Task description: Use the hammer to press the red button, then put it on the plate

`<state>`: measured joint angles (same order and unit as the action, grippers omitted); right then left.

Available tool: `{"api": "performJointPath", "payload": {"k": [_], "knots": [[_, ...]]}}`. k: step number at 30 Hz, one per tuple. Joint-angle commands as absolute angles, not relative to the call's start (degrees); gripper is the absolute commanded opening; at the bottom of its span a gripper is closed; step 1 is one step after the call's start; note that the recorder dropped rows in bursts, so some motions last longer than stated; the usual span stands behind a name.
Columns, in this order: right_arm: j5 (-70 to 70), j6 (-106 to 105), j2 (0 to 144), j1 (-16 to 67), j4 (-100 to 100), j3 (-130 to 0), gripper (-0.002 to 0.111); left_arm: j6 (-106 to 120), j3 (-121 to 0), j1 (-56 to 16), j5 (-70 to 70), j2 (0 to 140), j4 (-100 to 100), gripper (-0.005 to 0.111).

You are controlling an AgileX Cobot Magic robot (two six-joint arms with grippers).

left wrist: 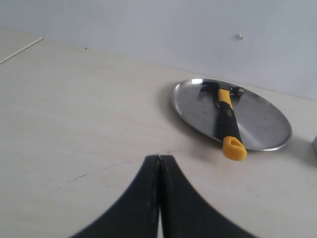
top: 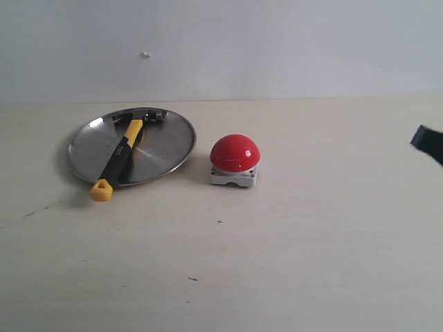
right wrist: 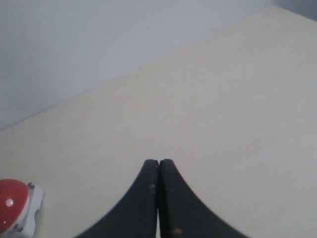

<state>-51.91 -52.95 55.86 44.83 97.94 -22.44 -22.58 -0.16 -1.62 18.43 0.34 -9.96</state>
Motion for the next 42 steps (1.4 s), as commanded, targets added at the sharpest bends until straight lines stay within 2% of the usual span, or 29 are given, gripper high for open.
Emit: {"api": "performJointPath", "payload": {"k": [1, 4, 11, 18, 24, 26, 31, 33, 37, 42], "knots": [[-44.3, -72.9, 42.8, 37.4, 99.9, -21.6, 0.0, -22.2, 0.0, -1.7, 18.5, 0.0, -9.6, 0.0], [-33.3, -88.3, 31.8, 27.6, 99.9, -19.6, 0.0, -22.2, 0.0, -1.7, 18.5, 0.0, -9.6, 0.0], [-17.0, -90.8, 11.1, 9.1, 99.9, -16.9, 0.0, -22.2, 0.0, -1.7, 18.5, 0.0, -9.6, 0.0], [-14.8, -91.2, 0.2, 7.6, 99.9, -16.9, 0.0, -22.2, 0.0, -1.7, 18.5, 0.0, -9.6, 0.0], [-10.4, -87.2, 0.0, 6.0, 99.7, -16.6, 0.0, -22.2, 0.0, -1.7, 18.5, 0.0, -9.8, 0.0], [-6.8, -76.4, 0.0, 3.8, 91.1, -16.4, 0.0, -22.2, 0.0, -1.7, 18.5, 0.0, -9.8, 0.0], [6.3, -33.3, 0.0, -3.1, 41.4, -15.8, 0.0, -22.2, 0.0, -1.7, 18.5, 0.0, -9.8, 0.0], [10.0, -19.0, 0.0, -5.6, 28.4, -15.8, 0.0, -22.2, 0.0, -1.7, 18.5, 0.0, -9.8, 0.0], [16.2, 7.0, 0.0, -9.9, 6.9, -15.8, 0.0, -22.2, 0.0, -1.7, 18.5, 0.0, -9.8, 0.0], [19.9, 13.5, 0.0, -10.0, -1.3, -15.5, 0.0, -22.2, 0.0, -1.7, 18.5, 0.0, -9.8, 0.0]]}}
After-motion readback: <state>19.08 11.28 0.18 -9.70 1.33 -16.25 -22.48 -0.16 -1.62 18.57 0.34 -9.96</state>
